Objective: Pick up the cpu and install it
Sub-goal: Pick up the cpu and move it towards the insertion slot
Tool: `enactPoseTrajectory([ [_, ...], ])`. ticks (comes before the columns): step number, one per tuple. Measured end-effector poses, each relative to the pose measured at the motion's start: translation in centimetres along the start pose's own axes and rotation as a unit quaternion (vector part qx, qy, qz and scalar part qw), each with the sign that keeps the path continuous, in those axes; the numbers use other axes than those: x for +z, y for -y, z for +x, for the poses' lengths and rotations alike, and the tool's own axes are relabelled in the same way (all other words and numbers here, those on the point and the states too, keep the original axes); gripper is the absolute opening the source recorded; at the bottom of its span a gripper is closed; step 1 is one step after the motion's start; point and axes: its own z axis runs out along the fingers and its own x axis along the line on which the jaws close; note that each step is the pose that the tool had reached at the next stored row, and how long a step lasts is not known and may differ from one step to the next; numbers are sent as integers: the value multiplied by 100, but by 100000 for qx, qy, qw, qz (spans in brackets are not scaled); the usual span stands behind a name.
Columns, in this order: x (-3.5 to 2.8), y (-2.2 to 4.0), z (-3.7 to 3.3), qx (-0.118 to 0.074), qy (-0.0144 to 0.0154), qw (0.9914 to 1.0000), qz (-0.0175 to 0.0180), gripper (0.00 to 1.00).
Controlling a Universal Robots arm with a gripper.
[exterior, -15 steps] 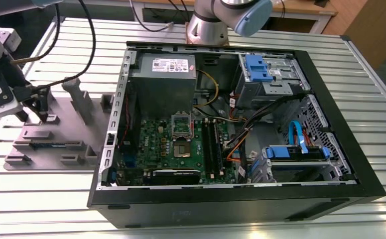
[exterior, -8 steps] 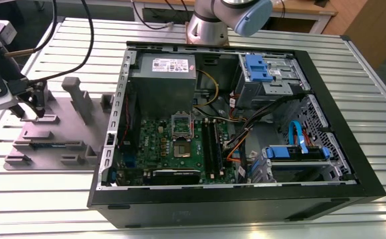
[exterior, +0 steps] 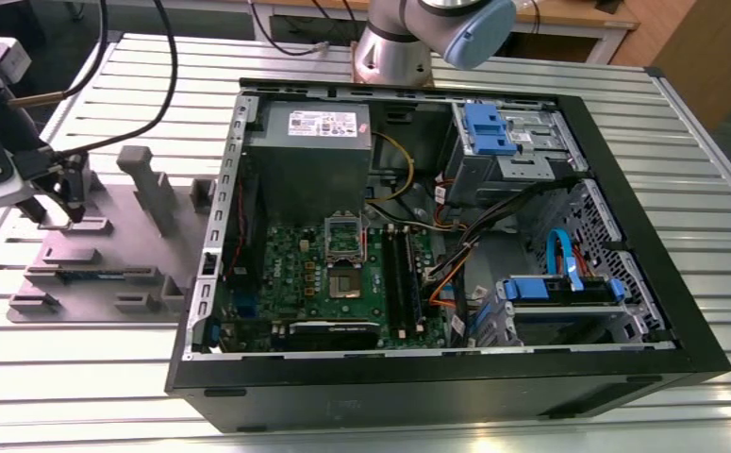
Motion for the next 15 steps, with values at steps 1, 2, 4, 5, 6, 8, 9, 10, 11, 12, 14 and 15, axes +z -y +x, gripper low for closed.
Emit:
enactPoseTrajectory([
  [1,-4,0,0,-1,2,100000,-2,47],
  [2,-9,0,0,0,-2,100000,1,47],
  [4,-20,-1,0,-2,5,100000,-3,47],
  [5,-28,-1,0,-1,-1,100000,-2,47],
  [6,-34,-1,0,-3,4,100000,-2,47],
  [8,-47,-2,-1,0,4,100000,-3,47],
  [9,-53,-2,-1,0,9,100000,-6,47],
  [10,-61,-2,-1,-1,6,100000,-3,47],
  [11,-67,-2,-1,-1,11,100000,-7,47],
  [12,-75,-2,-1,-2,4,100000,-3,47],
  [14,-95,-3,-1,-2,4,100000,-4,47],
  [15,-106,-4,-1,1,6,100000,-6,47],
])
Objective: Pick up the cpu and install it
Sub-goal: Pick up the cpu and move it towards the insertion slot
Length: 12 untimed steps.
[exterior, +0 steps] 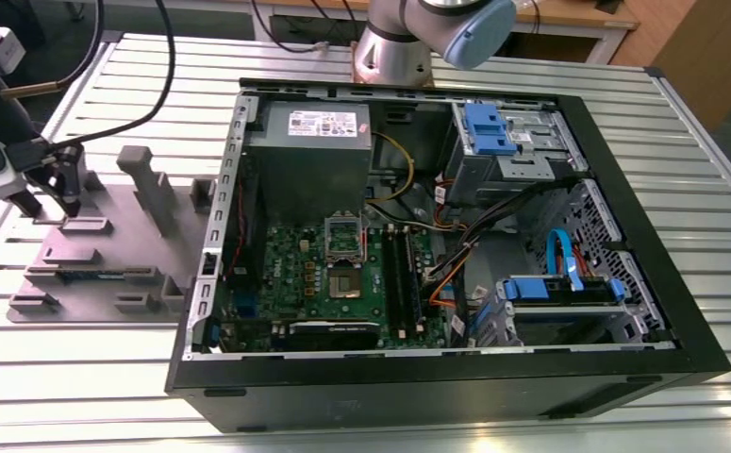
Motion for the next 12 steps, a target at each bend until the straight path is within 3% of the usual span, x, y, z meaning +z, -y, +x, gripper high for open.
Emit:
enactPoseTrajectory([
  [12,-174,-6,-2,-2,2,100000,0,47],
])
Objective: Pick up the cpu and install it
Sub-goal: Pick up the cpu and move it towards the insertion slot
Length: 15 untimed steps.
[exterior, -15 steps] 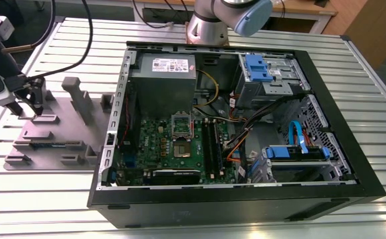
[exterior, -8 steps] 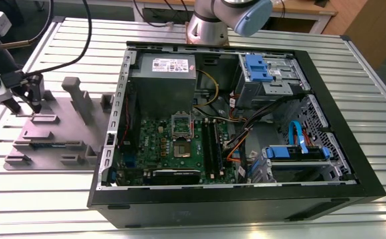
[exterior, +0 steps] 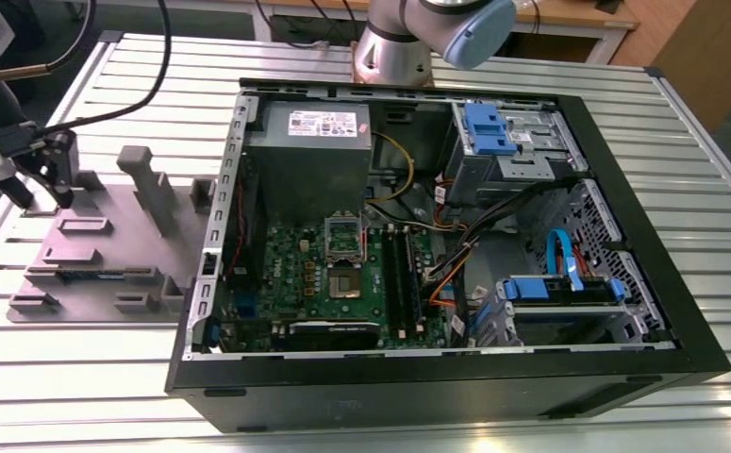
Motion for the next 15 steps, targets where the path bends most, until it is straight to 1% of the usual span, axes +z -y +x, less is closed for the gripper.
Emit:
enactPoseTrajectory([
  [2,-32,-1,0,2,-2,100000,0,47],
  [5,-56,-2,0,-1,5,100000,-3,47],
  [11,-133,-4,-1,0,-2,100000,3,47],
  [15,-140,-5,-1,-1,12,100000,-7,47],
])
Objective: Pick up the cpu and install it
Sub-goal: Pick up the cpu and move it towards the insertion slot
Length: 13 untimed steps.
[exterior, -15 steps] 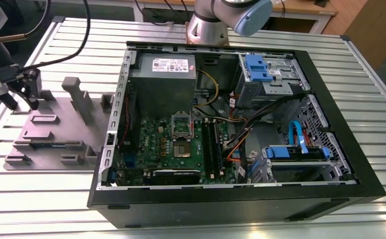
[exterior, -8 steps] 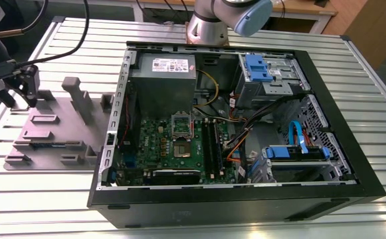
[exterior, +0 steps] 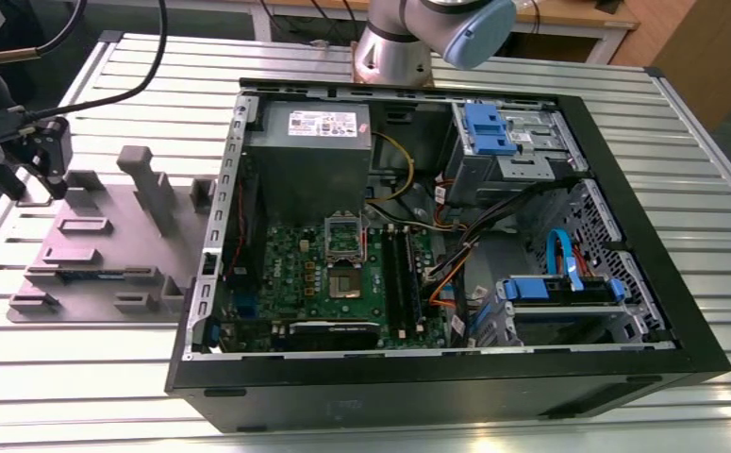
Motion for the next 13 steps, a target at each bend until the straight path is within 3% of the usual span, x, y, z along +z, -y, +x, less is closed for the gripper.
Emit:
enactPoseTrajectory([
  [13,-29,-1,0,1,-18,100000,12,47],
])
